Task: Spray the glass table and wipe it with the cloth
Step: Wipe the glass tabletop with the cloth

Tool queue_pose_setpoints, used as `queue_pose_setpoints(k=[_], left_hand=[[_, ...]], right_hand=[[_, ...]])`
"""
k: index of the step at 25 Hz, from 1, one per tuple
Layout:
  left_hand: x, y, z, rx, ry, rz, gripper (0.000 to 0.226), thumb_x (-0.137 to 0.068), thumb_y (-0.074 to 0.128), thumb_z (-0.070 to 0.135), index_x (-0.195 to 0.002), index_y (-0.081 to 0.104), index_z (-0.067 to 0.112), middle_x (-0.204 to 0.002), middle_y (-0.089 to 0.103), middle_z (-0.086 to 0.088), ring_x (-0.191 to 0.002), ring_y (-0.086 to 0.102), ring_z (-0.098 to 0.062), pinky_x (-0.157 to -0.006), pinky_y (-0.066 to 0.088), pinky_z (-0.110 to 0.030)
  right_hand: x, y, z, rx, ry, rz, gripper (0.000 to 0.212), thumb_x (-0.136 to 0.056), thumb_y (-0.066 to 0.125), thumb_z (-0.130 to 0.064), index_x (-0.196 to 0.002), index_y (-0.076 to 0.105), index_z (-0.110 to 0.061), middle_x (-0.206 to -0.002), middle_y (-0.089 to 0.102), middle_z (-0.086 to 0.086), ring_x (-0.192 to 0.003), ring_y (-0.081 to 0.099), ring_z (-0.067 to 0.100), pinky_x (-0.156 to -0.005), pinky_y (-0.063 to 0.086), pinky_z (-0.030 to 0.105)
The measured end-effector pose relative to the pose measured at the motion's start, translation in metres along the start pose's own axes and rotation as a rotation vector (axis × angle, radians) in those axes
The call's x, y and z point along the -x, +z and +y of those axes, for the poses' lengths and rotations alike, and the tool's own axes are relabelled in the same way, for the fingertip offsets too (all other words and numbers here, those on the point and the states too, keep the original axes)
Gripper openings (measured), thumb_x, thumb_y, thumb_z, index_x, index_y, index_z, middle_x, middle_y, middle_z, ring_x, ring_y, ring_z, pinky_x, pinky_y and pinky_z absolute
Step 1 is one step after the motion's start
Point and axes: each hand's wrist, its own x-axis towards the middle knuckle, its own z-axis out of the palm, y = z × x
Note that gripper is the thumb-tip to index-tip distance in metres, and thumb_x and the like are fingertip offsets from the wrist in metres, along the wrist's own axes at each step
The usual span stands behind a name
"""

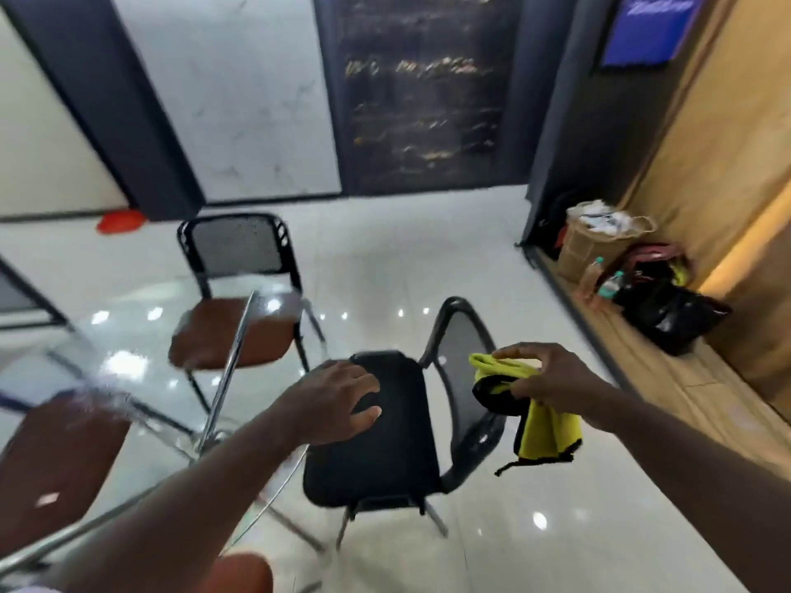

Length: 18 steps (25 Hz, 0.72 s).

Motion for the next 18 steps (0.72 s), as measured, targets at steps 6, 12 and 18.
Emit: queue_pose_setpoints(k=[6,12,18], left_hand=[[-0.136,-0.066,0.135,-0.138,0.172,0.199,0.045,-0.092,0.06,0.056,-0.123,0.07,0.024,-0.117,0.073,0.007,-0.101,0.07,-0.015,-0.088,0.058,-0.031],[-0.235,-0.077,0.253,-0.029,0.17,0.256,0.047,-0.093,0.058,0.059,-0.128,0.063,0.028,-0.12,0.069,0.01,-0.103,0.07,-0.015,-0.086,0.058,-0.033],[-0.335,-0.081,0.276,0.075,0.126,0.253,0.054,-0.093,0.056,0.069,-0.133,0.059,0.033,-0.127,0.063,0.017,-0.101,0.065,-0.005,-0.08,0.053,-0.029]], right_hand=[[0.066,-0.182,0.078,-0.405,-0.125,0.216,0.058,-0.06,0.088,-0.027,-0.114,0.08,-0.043,-0.14,0.071,0.001,-0.115,0.074,0.02,-0.098,0.064,0.043],[0.097,-0.293,0.148,-0.945,-0.18,0.323,0.044,-0.088,0.073,-0.008,-0.131,0.069,-0.01,-0.115,0.073,0.017,-0.082,0.073,0.02,-0.065,0.059,0.029],[0.057,-0.353,0.185,-1.368,-0.015,0.218,0.055,-0.093,0.073,-0.042,-0.132,0.069,-0.002,-0.107,0.073,0.02,-0.092,0.071,0.034,-0.083,0.061,0.045]])
